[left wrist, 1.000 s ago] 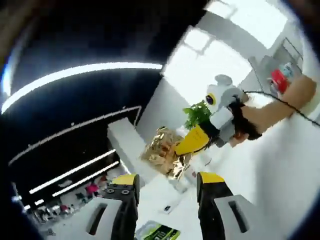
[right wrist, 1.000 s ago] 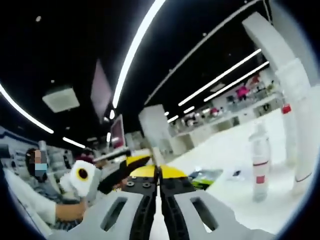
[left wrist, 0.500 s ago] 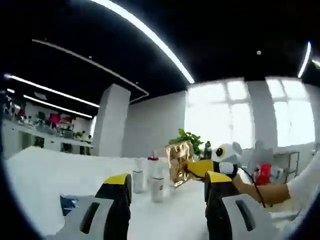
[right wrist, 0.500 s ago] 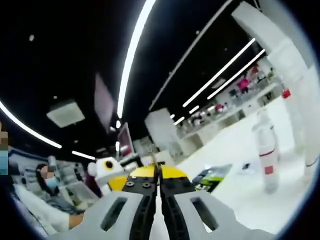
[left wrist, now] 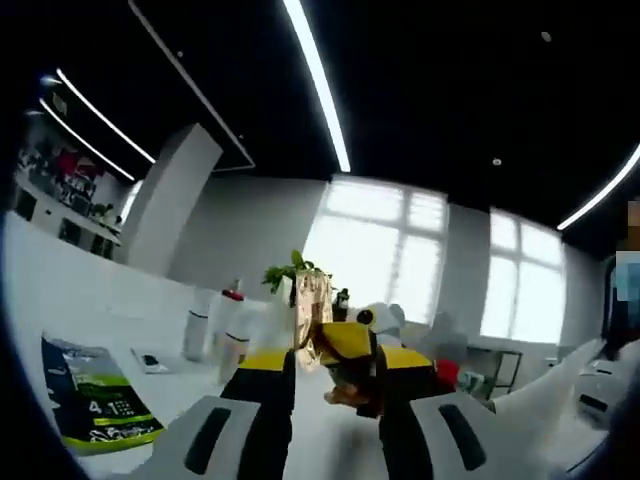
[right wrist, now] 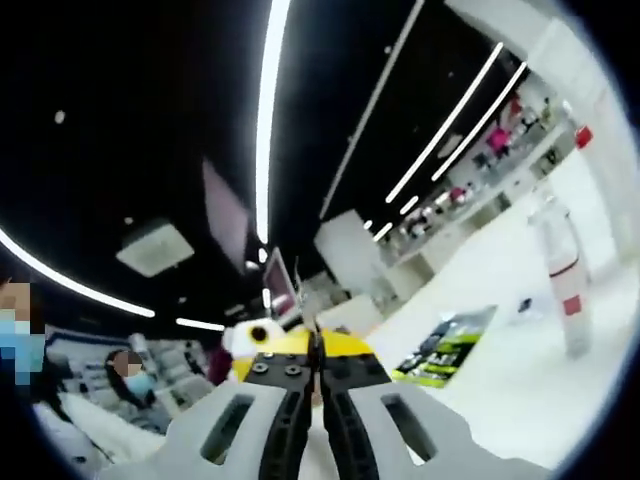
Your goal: Arrange the skincare products in the storage area until every visible bottle or jar stands upright without overlapping.
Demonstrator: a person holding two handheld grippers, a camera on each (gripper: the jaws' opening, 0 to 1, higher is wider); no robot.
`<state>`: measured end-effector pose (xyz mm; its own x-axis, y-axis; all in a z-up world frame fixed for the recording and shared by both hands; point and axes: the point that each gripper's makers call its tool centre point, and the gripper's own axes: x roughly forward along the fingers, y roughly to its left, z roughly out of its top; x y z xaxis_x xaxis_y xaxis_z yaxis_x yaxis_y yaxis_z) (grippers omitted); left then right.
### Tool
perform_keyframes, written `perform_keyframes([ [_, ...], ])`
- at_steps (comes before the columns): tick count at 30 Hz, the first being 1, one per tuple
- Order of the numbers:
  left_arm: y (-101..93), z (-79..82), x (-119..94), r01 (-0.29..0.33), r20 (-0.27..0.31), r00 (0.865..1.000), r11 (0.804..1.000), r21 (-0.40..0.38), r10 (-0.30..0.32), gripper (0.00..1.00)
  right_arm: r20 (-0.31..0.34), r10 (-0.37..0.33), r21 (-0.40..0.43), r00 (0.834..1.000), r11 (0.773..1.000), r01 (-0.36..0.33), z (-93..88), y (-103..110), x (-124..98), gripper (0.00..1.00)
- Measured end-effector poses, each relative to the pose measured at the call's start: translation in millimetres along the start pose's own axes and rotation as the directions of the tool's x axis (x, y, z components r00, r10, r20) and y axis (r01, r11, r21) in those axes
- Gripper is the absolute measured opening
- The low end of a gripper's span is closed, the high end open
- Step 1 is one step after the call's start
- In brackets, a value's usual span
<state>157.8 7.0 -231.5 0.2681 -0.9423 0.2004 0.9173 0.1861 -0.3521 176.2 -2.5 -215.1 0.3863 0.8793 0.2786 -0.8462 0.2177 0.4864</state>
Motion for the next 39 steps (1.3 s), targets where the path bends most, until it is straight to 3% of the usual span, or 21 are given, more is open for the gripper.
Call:
perform_keyframes([
  [3, 0.3, 5.3, -4.2, 0.008, 0.017, 1.000, 0.999, -0.052, -0.008, 0.12, -0.006, 0.009, -0.018, 1.000, 1.000, -0.010, -2.9, 4.7, 0.8, 0.01],
  [8, 5.4, 10.0, -7.6, -0.001, 0.049, 0.999, 0.993, -0.115, 0.007, 0.02, -0.048, 0.012, -0.067, 0.999, 0.998, -0.015, -16.5, 10.8, 4.8, 0.01],
  [11, 14.1, 11.3, -8.4, -0.025, 0.051, 0.998, 0.986, -0.164, 0.034, 0.02, -0.087, -0.013, -0.104, 0.996, 0.995, 0.004, -23.9, 5.2, 6.3, 0.00],
  [17, 22.4, 7.9, -7.5, -0.082, 0.023, 0.996, 0.989, -0.120, 0.086, 0.02, -0.110, -0.028, -0.110, 0.994, 0.994, 0.016, -23.3, -3.1, 4.5, 0.02],
  [32, 22.8, 9.7, -9.6, -0.077, 0.047, 0.995, 0.984, -0.160, 0.085, 0.01, -0.109, -0.054, -0.112, 0.993, 0.993, 0.042, -15.1, -13.6, 2.4, 0.03],
  [39, 21.5, 15.7, -13.6, -0.080, 0.090, 0.991, 0.983, -0.166, 0.095, 0.01, -0.094, -0.057, -0.091, 0.994, 0.995, 0.048, -10.9, -16.9, 2.5, 0.03],
])
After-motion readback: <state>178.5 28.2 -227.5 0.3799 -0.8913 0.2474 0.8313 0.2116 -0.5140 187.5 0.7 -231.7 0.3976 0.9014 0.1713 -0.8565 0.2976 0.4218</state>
